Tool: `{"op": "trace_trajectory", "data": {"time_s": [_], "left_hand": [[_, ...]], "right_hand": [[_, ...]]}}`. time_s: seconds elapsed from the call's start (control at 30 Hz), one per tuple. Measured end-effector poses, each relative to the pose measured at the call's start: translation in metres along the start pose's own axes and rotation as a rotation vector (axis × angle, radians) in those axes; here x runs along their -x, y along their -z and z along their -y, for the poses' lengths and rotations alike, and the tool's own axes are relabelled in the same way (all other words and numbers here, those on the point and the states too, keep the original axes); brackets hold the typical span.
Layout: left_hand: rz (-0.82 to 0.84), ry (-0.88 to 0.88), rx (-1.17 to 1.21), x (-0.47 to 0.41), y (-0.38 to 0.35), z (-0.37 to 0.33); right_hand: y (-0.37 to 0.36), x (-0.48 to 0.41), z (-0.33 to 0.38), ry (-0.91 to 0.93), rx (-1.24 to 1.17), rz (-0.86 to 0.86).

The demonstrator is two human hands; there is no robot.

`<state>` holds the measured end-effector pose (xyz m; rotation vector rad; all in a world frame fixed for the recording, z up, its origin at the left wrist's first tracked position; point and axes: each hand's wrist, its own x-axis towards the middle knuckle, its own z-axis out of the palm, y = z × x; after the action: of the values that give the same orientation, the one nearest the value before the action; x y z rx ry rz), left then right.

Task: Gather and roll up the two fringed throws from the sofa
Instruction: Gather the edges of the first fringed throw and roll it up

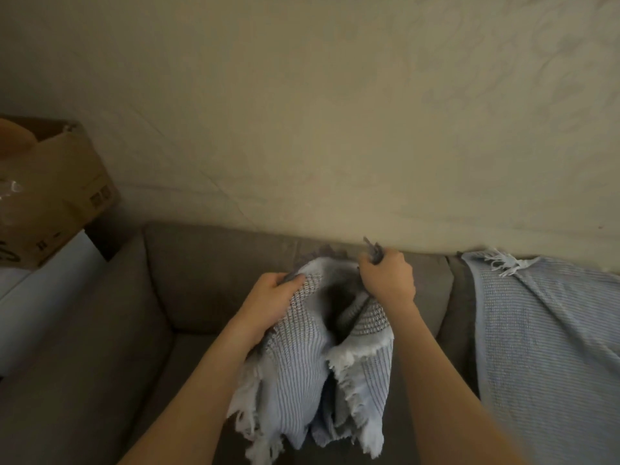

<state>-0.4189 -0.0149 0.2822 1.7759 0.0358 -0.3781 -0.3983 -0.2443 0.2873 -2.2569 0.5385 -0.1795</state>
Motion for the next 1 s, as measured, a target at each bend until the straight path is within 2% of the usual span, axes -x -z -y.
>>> {"op": "trace_trajectory", "data": {"time_s": [0.13,0.27,0.33,0.4,0.5,0.6,0.8,1.0], "left_hand": [[-0.205,0.056,0.044,-0.007,-0.011,0.025],[-0.342,0.213,0.195,-0.011,-0.019,0.042],[-0.386,0.302,0.233,-0.015,-0.019,0.047],[-0.361,0.371,0.260,-0.018,-0.020,0.050],[-0.279,0.443,0.274,-0.022,-0.026,0.055],[-0.227,0.457,0.292,-0.023,-0.032,0.057],[-0.097,0.379,0.200,-0.018,-0.041,0.042],[0.009,0.318,0.098,-0.015,-0.044,0.028]], "right_hand": [[-0.004,0.010,-0.006,-0.047,0.018,-0.052],[0.003,0.017,-0.026,-0.105,0.303,0.278],[-0.001,0.018,-0.040,-0.123,0.333,0.402],[-0.008,0.018,-0.046,-0.113,0.170,0.423],[-0.014,0.023,-0.043,-0.128,-0.098,0.266],[-0.017,0.035,-0.034,-0.067,-0.116,0.134],[-0.044,0.071,-0.022,0.161,-0.151,0.360],[-0.045,0.073,-0.025,0.181,-0.149,0.442]]}}
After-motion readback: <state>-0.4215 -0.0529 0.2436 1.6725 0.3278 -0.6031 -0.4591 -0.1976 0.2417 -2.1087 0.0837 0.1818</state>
